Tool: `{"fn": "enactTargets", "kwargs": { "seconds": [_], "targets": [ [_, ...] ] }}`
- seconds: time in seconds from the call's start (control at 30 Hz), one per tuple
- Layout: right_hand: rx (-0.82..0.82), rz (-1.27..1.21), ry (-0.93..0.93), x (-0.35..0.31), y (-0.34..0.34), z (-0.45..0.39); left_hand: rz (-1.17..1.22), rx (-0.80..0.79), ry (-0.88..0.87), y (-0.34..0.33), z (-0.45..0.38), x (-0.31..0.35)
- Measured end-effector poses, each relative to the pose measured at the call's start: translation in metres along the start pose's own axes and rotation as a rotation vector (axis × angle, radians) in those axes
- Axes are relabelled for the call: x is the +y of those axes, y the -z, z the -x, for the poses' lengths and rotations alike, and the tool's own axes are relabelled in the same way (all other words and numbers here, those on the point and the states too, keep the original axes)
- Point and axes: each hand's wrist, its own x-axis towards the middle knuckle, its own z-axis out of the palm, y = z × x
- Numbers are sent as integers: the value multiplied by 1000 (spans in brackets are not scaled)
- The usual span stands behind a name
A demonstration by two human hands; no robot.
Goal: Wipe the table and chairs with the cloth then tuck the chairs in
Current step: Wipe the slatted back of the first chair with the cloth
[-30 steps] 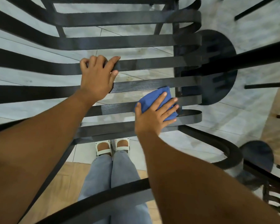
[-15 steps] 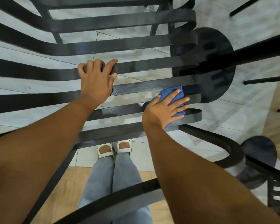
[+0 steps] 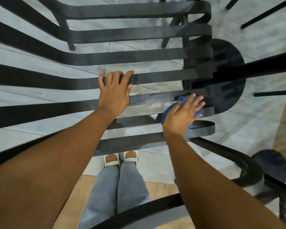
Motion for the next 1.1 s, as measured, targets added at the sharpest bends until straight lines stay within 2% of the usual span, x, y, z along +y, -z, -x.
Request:
{"fn": "enactTargets", "kwargs": {
  "seconds": [0.07, 0.17, 0.23, 0.27, 0.4, 0.47, 0.53, 0.57, 0.7, 0.8, 0.87, 0.93, 0.97, 1.03, 1.1],
  "targets": [
    [-28, -7, 310, -19, -3, 9, 3, 0, 4, -2, 0, 0],
    [-251, 255, 763, -53, -15, -2, 13, 19, 8, -5, 0, -1],
    [-268, 371, 846, -63, -20, -24, 11, 25, 8, -6, -1, -2],
    [-227, 381, 782, -64, -17, -36, 15, 31, 5, -6, -1, -3],
    [-65, 314, 168, -45, 10, -104, 30, 71, -12, -7, 1, -2],
    [-48, 283, 43, -45, 18, -121, 27, 74, -7, -8, 0, -1],
    [-40, 283, 56, -54, 12, -110, 23, 62, 9, -7, 0, 0],
    [-56, 296, 128, -60, 4, -95, 20, 57, 9, -8, 0, 1],
    [-211, 326, 571, -88, -28, -25, 44, -9, 41, -3, -1, 5],
    [-334, 230, 599, -99, -28, -17, 151, -56, 107, 8, 2, 8],
    [-397, -108, 591, -98, -16, -15, 334, 35, 176, 17, 6, 13],
    [-449, -462, 489, -93, 1, -5, 627, 66, 367, 31, 13, 25],
    [-458, -551, 418, -92, 8, 0, 832, 44, 486, 36, 17, 32],
    [-500, -665, 265, -90, 18, 10, 1306, -97, 727, 56, 24, 47],
    [-609, -761, 73, -92, 33, 18, 1512, -205, 853, 70, 31, 55]
  ]
}}
